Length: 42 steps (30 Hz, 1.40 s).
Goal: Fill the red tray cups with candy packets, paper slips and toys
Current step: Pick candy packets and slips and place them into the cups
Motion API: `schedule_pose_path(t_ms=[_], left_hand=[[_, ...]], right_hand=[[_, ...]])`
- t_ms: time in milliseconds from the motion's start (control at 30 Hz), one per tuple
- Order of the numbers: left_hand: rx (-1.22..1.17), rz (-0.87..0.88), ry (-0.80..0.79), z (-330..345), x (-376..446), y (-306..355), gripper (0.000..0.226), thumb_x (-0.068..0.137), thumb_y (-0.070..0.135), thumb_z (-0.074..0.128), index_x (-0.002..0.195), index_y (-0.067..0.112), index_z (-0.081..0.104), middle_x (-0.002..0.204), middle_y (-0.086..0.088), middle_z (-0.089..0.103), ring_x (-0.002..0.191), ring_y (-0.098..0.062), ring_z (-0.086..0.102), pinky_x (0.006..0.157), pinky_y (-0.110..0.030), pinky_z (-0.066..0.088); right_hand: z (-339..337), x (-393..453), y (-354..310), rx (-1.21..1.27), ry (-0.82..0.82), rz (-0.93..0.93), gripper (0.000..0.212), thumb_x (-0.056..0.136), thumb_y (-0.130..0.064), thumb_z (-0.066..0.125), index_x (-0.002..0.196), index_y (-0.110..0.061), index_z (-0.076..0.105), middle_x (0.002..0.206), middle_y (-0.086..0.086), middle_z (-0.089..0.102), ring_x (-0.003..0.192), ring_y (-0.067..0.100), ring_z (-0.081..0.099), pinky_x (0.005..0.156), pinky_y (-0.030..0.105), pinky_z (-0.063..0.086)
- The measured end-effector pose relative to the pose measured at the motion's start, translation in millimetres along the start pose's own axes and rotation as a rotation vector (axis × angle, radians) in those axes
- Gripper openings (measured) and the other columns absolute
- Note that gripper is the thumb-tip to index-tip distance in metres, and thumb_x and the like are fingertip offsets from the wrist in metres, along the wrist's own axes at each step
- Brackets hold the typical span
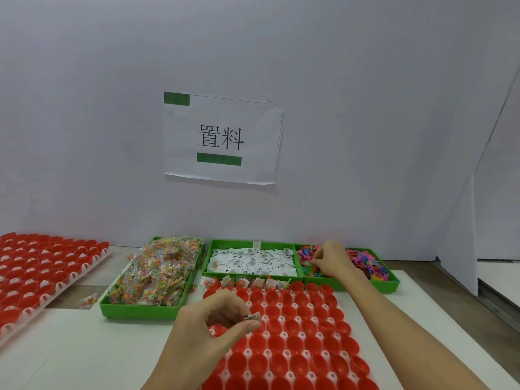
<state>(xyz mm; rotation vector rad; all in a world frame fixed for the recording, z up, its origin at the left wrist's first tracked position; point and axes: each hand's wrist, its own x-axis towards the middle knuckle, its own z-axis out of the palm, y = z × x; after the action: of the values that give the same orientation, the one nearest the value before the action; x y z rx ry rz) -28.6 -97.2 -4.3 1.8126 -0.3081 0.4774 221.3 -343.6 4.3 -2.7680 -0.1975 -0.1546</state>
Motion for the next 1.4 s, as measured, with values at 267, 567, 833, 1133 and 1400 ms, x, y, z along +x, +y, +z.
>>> schedule_pose_path(t_ms=[267,567,833,1133,1400], left_hand=[[0.034,0.010,-0.012,1,-1,-3,0.014,0.077,0.034,0.086,0.083,0.029,0.075,0.078,-0.001,0.076,0.072,-0.021,0.073,0.070,-0.030,0.060],[0.046,-0.001,-0.015,2,-2,2,0.015,0.076,0.037,0.086,0.083,0.028,0.075,0.077,-0.001,0.075,0.072,-0.020,0.073,0.069,-0.030,0.060],[0.013,-0.044,-0.006,3,-4,8,0.015,0.074,0.035,0.086,0.085,0.031,0.076,0.076,-0.002,0.077,0.065,-0.020,0.073,0.061,-0.029,0.059],[-0.180,-0.182,0.018,7,-4,8,0.014,0.072,0.015,0.087,0.086,0.013,0.085,0.081,-0.012,0.079,0.077,-0.029,0.078,0.073,-0.031,0.064],[-0.186,-0.209,-0.055,17,-6,7,0.016,0.080,0.004,0.082,0.090,0.016,0.085,0.086,-0.009,0.080,0.083,-0.024,0.079,0.076,-0.028,0.063]], right_hand=[[16,7,-18,-0.220,0.019,0.032,0.043,0.090,-0.014,0.077,0.064,-0.010,0.042,0.064,0.006,0.052,0.075,0.028,0.062,0.065,0.032,0.046],[16,7,-12,-0.200,0.040,0.054,0.033,0.083,0.012,0.063,0.061,-0.008,0.049,0.057,0.006,0.052,0.062,0.023,0.062,0.056,0.031,0.047],[-2,-11,4,0.214,0.175,0.047,0.010,0.089,-0.007,0.076,0.097,-0.004,0.080,0.092,0.010,0.078,0.077,0.015,0.069,0.075,0.024,0.056],[-31,-137,-24,0.901,0.087,-0.102,0.010,0.082,-0.020,0.084,0.088,-0.028,0.082,0.087,-0.006,0.079,0.085,0.009,0.075,0.077,0.022,0.059],[-10,-207,-58,0.810,0.090,-0.285,0.015,0.084,-0.020,0.083,0.084,-0.035,0.080,0.084,-0.014,0.077,0.083,0.006,0.073,0.074,0.017,0.057]])
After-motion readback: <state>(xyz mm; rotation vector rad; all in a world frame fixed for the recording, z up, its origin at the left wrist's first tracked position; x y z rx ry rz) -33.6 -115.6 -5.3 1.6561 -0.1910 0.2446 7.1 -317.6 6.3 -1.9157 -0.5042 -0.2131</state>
